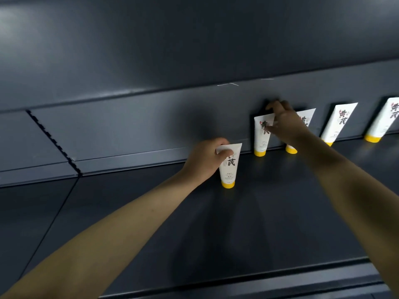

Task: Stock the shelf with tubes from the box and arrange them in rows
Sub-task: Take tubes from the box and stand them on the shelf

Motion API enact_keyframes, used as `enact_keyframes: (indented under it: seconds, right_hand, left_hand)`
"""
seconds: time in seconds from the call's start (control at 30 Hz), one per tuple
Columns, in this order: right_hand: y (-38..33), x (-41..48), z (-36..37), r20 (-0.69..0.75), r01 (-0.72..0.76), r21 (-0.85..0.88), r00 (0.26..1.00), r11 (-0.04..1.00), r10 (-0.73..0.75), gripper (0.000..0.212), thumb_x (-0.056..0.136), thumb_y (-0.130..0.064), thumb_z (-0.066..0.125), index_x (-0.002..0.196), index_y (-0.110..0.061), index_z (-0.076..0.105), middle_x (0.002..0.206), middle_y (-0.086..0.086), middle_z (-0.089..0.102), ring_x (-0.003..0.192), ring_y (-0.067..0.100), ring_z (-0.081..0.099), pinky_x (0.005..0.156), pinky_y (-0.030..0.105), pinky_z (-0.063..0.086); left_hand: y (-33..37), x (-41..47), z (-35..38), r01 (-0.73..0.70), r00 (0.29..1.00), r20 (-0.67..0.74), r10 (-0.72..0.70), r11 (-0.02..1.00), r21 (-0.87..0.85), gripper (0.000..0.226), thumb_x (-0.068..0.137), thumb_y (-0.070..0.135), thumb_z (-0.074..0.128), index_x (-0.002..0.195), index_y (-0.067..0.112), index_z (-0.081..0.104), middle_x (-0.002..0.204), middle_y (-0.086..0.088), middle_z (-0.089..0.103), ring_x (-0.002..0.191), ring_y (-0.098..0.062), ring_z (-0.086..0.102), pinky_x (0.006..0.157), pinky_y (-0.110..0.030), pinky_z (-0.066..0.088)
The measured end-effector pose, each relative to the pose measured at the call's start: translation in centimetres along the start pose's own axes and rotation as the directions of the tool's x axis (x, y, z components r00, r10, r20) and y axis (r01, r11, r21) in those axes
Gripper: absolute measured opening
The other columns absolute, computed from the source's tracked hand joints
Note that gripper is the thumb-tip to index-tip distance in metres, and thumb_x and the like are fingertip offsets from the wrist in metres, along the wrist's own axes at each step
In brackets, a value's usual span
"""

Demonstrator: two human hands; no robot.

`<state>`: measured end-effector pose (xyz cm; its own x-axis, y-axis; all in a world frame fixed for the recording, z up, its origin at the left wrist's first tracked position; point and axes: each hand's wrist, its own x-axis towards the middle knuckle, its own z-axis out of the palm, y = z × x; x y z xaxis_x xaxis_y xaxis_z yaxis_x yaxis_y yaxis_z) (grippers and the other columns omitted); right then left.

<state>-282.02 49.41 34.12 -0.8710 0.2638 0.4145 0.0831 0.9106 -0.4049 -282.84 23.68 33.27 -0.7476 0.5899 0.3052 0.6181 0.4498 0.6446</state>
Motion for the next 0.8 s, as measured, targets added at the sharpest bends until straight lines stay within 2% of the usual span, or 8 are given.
enact_keyframes:
  seconds: [0.13, 0.23, 0.3, 0.37, 0.5, 0.57, 0.63, 0.8]
  right_hand:
    - [0.9, -0.6, -2.3, -0.035, 0.010, 0.035, 0.999, 0.999, -0.008, 0.055, 0.072, 0.001, 0.072, 0.123, -0.004, 0.052, 0.118, 0.020, 0.050, 0.089, 0.032, 0.059, 0.091, 0.036, 0.047]
    - [1.9, -2.0, -4.2, -0.037, 0.007, 0.043, 0.999, 0.999, -0.005, 0.049, 0.074, 0.004, 0.070, 0.120, -0.004, 0.055, 0.111, 0.018, 0.054, 0.084, 0.030, 0.062, 0.083, 0.032, 0.048]
    - [2.7, -3.1, -5.4, -0.035, -0.019, 0.028, 0.999, 0.999, 0.020, 0.045, 0.075, 0.001, 0.071, 0.118, -0.006, 0.056, 0.109, 0.016, 0.056, 0.084, 0.030, 0.062, 0.082, 0.030, 0.047]
    - [3.6, -4.2, -6.4, -0.025, -0.050, -0.008, 0.998, 0.999, 0.049, 0.041, 0.075, -0.001, 0.071, 0.114, -0.006, 0.058, 0.107, 0.018, 0.058, 0.086, 0.034, 0.063, 0.085, 0.034, 0.048]
    - [5.6, -6.5, -7.7, 0.015, -0.103, -0.087, 0.994, 0.991, 0.104, 0.036, 0.078, -0.003, 0.068, 0.113, -0.002, 0.059, 0.110, 0.019, 0.059, 0.093, 0.034, 0.062, 0.087, 0.034, 0.047]
    - [6.4, -7.5, -7.9, 0.028, -0.131, -0.098, 0.991, 0.987, 0.134, 0.037, 0.079, -0.006, 0.068, 0.114, -0.005, 0.059, 0.111, 0.016, 0.059, 0.094, 0.033, 0.062, 0.088, 0.039, 0.049]
    - [6.9, -8.3, -8.1, 0.036, -0.174, -0.074, 0.983, 0.982, 0.177, 0.037, 0.079, -0.008, 0.069, 0.114, -0.007, 0.060, 0.110, 0.013, 0.058, 0.092, 0.029, 0.061, 0.086, 0.037, 0.049]
    - [6.9, -9.5, -8.3, 0.065, -0.246, -0.034, 0.967, 0.969, 0.248, 0.036, 0.080, -0.012, 0.070, 0.114, -0.011, 0.059, 0.111, 0.009, 0.056, 0.095, 0.028, 0.061, 0.086, 0.035, 0.049]
  left_hand:
    - [2.0, 1.0, 1.7, 0.031, 0.999, -0.035, -0.033, 0.998, -0.048, 0.012, 0.087, 0.023, 0.062, 0.088, 0.012, 0.065, 0.075, 0.002, 0.064, 0.063, -0.005, 0.054, 0.060, -0.027, 0.041]
    - [3.6, 1.8, 3.5, 0.056, 0.998, -0.035, -0.058, 0.996, -0.066, 0.014, 0.086, 0.022, 0.061, 0.084, 0.009, 0.064, 0.071, 0.003, 0.061, 0.060, 0.000, 0.053, 0.054, -0.021, 0.038]
    - [4.7, 2.2, 4.5, 0.052, 0.998, -0.042, -0.055, 0.996, -0.068, 0.012, 0.085, 0.021, 0.061, 0.082, 0.010, 0.064, 0.074, 0.003, 0.063, 0.066, -0.006, 0.057, 0.053, -0.021, 0.038]
    - [5.6, 2.8, 5.3, 0.059, 0.997, -0.056, -0.062, 0.997, -0.055, 0.012, 0.085, 0.022, 0.061, 0.082, 0.011, 0.064, 0.078, 0.001, 0.066, 0.073, -0.013, 0.062, 0.054, -0.023, 0.038]
    - [6.9, 4.0, 6.7, 0.104, 0.988, -0.105, -0.109, 0.993, -0.055, 0.020, 0.082, 0.024, 0.057, 0.081, 0.005, 0.062, 0.080, -0.006, 0.068, 0.075, -0.023, 0.064, 0.059, -0.034, 0.048]
    - [7.6, 4.3, 7.2, 0.107, 0.987, -0.122, -0.109, 0.994, -0.020, 0.019, 0.083, 0.023, 0.056, 0.083, 0.005, 0.061, 0.083, -0.007, 0.068, 0.077, -0.024, 0.064, 0.057, -0.032, 0.045]
    - [8.3, 4.6, 7.5, 0.110, 0.983, -0.150, -0.104, 0.993, 0.031, 0.013, 0.085, 0.020, 0.057, 0.086, 0.007, 0.060, 0.091, -0.006, 0.067, 0.081, -0.024, 0.062, 0.059, -0.027, 0.038]
    - [8.8, 4.8, 8.3, 0.159, 0.975, -0.169, -0.142, 0.983, 0.096, 0.016, 0.088, 0.021, 0.058, 0.096, 0.007, 0.058, 0.106, -0.010, 0.064, 0.095, -0.029, 0.061, 0.068, -0.028, 0.040]
